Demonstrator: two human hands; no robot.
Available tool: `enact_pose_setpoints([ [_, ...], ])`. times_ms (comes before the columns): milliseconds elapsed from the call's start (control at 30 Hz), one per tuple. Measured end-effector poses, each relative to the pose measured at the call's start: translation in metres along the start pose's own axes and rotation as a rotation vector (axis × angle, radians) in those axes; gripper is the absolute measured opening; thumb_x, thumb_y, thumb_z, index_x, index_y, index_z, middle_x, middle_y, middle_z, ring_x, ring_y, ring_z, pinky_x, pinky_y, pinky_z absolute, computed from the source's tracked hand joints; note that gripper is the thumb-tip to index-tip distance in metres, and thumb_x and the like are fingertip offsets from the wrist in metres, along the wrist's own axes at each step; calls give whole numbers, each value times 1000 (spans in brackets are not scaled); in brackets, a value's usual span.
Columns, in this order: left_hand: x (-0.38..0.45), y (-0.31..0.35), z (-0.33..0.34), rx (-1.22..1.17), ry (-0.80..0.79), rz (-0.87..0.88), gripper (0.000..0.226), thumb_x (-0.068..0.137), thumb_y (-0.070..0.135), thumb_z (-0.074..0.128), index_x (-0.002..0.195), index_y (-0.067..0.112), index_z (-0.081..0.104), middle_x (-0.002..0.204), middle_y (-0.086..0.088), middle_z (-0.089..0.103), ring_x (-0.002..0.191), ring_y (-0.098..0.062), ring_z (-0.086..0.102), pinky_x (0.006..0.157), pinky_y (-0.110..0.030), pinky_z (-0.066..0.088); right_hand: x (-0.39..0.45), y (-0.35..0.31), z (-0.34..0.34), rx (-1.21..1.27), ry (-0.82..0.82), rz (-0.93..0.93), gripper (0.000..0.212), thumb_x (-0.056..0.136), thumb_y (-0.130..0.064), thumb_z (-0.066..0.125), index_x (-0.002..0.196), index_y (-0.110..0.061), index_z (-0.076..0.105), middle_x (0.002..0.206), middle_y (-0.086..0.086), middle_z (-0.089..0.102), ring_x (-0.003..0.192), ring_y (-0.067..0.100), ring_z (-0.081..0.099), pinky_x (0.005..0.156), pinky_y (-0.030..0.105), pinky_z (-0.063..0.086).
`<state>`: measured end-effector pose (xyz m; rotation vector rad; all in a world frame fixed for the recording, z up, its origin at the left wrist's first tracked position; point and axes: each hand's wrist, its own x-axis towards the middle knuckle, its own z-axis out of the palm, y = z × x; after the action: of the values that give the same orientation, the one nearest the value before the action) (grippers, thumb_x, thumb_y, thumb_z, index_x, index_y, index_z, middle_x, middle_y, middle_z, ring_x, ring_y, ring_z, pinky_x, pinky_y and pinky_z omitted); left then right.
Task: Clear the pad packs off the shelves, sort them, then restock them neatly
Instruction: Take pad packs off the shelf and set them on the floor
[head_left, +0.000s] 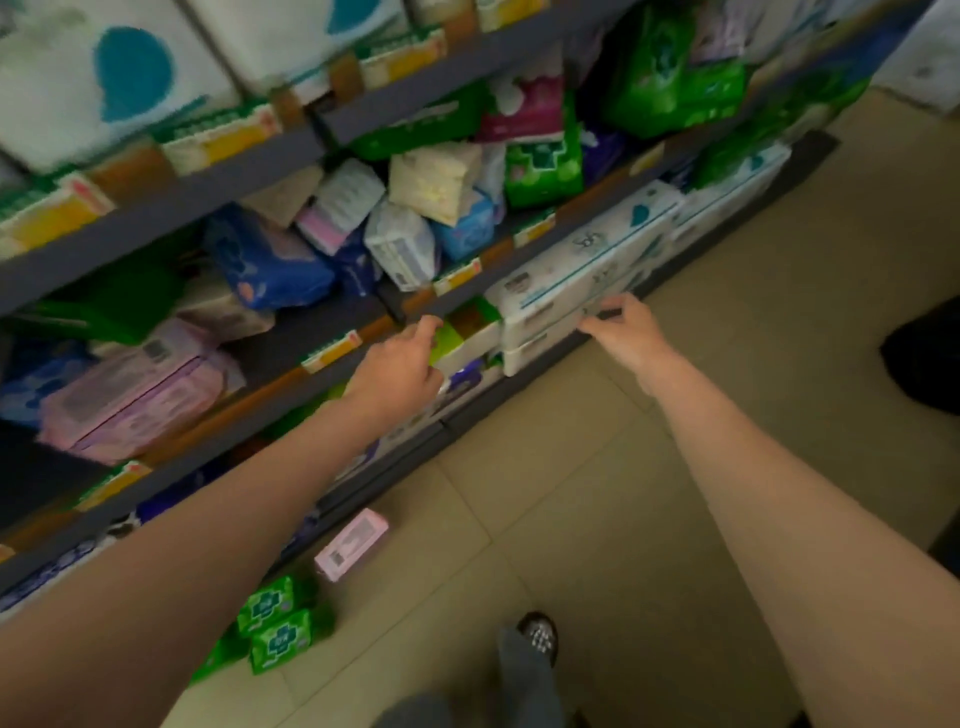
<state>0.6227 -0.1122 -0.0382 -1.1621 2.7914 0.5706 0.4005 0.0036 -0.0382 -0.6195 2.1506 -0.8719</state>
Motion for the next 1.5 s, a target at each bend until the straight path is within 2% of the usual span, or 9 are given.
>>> enact_pose_setpoints([
  [267, 178, 98, 13, 196, 99, 92, 53, 87, 17, 52, 137, 8, 36, 132, -17, 43, 121, -35, 42, 95, -44, 36, 116, 13, -55, 32, 4, -48, 60, 87, -30, 64, 138, -13, 38, 138, 10, 46, 128, 26, 42, 104, 33, 36],
  [433, 272, 103, 6, 216, 121, 133, 56, 86, 16, 54, 138, 7, 35, 135, -18, 41, 123, -36, 39, 100, -44, 34, 202, -14, -78, -92, 15, -45, 66, 85, -38, 66, 139, -17, 34, 140, 13, 39, 129, 32, 37, 105, 38, 36],
  [633, 350, 117, -14, 77, 134, 189, 55, 84, 8, 53, 137, 5, 38, 134, -18, 42, 119, -35, 44, 96, -43, 38, 284, -47, -108, -257, 108, -22, 71, 84, -45, 64, 139, -16, 31, 141, 17, 27, 133, 34, 22, 105, 41, 28],
  [867, 412, 148, -8, -156, 67, 107, 55, 88, 7, 51, 139, 12, 32, 134, -14, 45, 113, -29, 52, 90, -41, 45, 377, -79, -131, -45, 256, 88, 110, 73, -59, 69, 149, -16, 1, 148, 23, 16, 135, 38, 24, 110, 43, 24],
  [1033, 451, 162, 0, -284, 219, -74, 44, 92, 13, 49, 135, 9, 39, 120, -15, 58, 101, -31, 59, 86, -43, 48, 442, -103, -132, -169, 188, 0, 119, 66, -62, 72, 149, -23, -3, 145, 22, 18, 131, 39, 26, 108, 47, 24],
  [1133, 468, 185, 1, -443, 279, -310, 38, 97, 21, 45, 132, 5, 42, 127, -12, 55, 109, -28, 56, 90, -31, 44, 458, -104, -142, -132, 106, 19, 114, 68, -56, 72, 149, -26, -4, 142, 21, 21, 126, 40, 31, 104, 47, 28],
  [1233, 485, 213, -5, -713, 288, -600, 48, 96, 43, 45, 132, 12, 41, 129, -6, 51, 114, -20, 50, 90, -21, 36, 451, -92, -164, -37, 69, -82, 103, 71, -52, 70, 148, -25, 6, 132, 17, 28, 120, 37, 33, 99, 45, 32],
  [1300, 491, 230, -12, -988, 258, -692, 59, 88, 59, 47, 133, 22, 40, 130, 0, 49, 115, -17, 49, 101, -28, 35, 439, -76, -180, 16, 17, -172, 93, 72, -47, 71, 144, -24, 17, 128, 15, 32, 118, 34, 34, 97, 44, 35],
  [1500, 483, 265, -3, -1126, 150, -750, 57, 77, 42, 71, 125, 20, 49, 118, 4, 59, 102, -13, 59, 92, -30, 48, 404, -22, -224, -25, -260, -475, 76, 71, -26, 73, 134, -20, 30, 122, 12, 33, 117, 29, 33, 100, 46, 36],
])
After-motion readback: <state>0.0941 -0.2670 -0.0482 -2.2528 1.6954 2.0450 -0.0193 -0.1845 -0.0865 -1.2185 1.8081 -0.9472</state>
